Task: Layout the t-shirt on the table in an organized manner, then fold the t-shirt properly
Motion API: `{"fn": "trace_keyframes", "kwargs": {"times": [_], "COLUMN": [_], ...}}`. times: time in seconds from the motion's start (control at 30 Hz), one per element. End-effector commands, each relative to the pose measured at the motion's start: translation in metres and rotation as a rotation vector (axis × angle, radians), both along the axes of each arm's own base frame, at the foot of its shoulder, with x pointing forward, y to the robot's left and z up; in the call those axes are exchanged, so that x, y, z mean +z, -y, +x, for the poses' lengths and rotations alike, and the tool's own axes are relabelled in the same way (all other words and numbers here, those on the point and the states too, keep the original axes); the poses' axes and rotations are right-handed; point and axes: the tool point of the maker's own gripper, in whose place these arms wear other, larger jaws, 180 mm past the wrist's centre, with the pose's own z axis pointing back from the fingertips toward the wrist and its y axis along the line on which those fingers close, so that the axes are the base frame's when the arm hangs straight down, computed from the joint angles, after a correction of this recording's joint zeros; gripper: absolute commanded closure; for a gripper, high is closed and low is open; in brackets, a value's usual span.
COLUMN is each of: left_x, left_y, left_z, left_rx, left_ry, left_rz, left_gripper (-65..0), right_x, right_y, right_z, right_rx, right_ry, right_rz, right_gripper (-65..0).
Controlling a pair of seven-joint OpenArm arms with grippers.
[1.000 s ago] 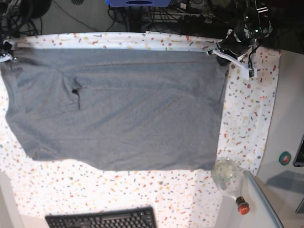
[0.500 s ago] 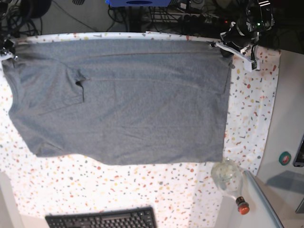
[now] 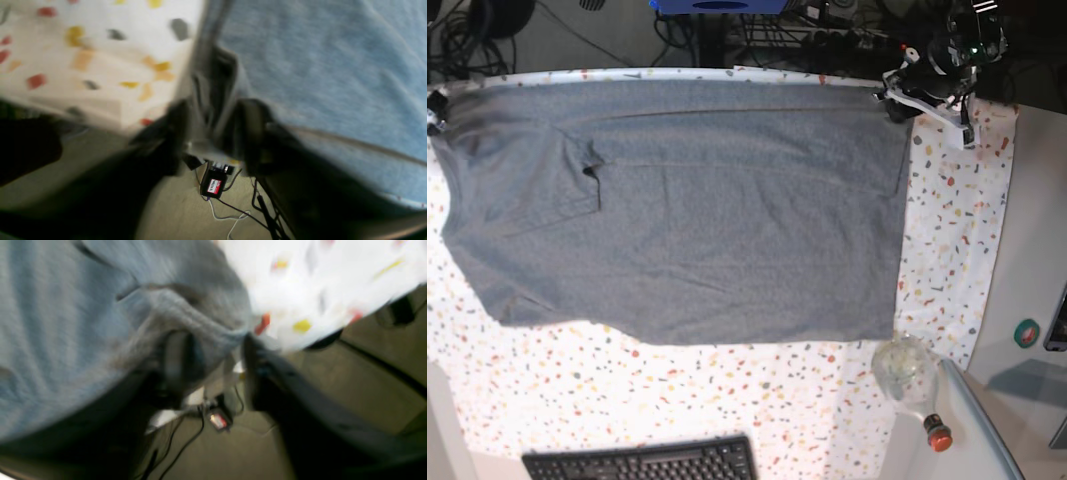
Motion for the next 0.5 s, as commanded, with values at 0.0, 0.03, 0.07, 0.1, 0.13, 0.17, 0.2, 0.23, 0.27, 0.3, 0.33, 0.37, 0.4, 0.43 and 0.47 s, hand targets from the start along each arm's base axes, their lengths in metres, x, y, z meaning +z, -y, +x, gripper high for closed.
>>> {"fn": "trace_keyframes", "kwargs": {"times": [0.0,0.03,0.07,0.1,0.13,0.17,0.2,0.23,0.27,0.3,0.33,0.37,0.4,0.43,0.47], "left_x": [0.009,0.011,0.015,0.022,0.029,0.035,0.043,0.051,0.058,0.063,0.066,0.069,0.071,0.073,0.075], "left_y": [-0.011,-0.017,-0.027,-0.037,-0.046,-0.053,-0.064,-0.074,-0.083,-0.090,-0.095,-0.101,-0.106,-0.111,-0.114], "left_z": [0.005,0.003,0.002,0.006,0.007,0.007,0.007,0.006,0.005,0.003,0.002,0.000,-0.002,-0.004,-0.004], "left_rx": [0.021,0.049,0.075,0.103,0.127,0.148,0.175,0.196,0.214,0.230,0.243,0.256,0.267,0.280,0.291], "left_ry": [0.035,0.039,0.048,0.071,0.091,0.105,0.123,0.138,0.152,0.160,0.167,0.169,0.171,0.172,0.178], "left_rz": [0.025,0.031,0.046,0.063,0.080,0.094,0.115,0.137,0.156,0.172,0.183,0.193,0.203,0.210,0.216], "left_gripper": [-38.0,-41.6,-43.6,-44.6,-44.9,-44.9,-44.9,-44.9,-44.9,-44.9,-44.9,-44.9,-44.8,-44.8,-44.8], "right_x": [0.014,0.014,0.016,0.016,0.017,0.018,0.018,0.020,0.022,0.021,0.023,0.028,0.032,0.037,0.040], "right_y": [0.011,0.010,0.010,0.009,0.009,0.010,0.010,0.016,0.021,0.023,0.027,0.032,0.036,0.038,0.040], "right_z": [0.005,0.003,0.004,0.004,0.005,0.005,0.005,0.000,-0.005,-0.011,-0.014,-0.016,-0.017,-0.017,-0.015], "right_rx": [0.003,0.002,0.006,0.008,0.009,0.005,0.002,-0.021,-0.055,-0.091,-0.121,-0.147,-0.163,-0.168,-0.165], "right_ry": [0.027,0.018,0.015,0.013,0.015,0.017,0.017,0.016,0.019,0.018,0.023,0.032,0.042,0.051,0.057], "right_rz": [-0.043,-0.038,-0.039,-0.035,-0.037,-0.039,-0.039,-0.043,-0.046,-0.040,-0.041,-0.054,-0.068,-0.079,-0.089], "right_gripper": [-39.2,-42.6,-44.1,-44.6,-44.6,-44.6,-44.6,-44.6,-44.6,-44.6,-44.6,-44.6,-44.6,-44.6,-44.6]}}
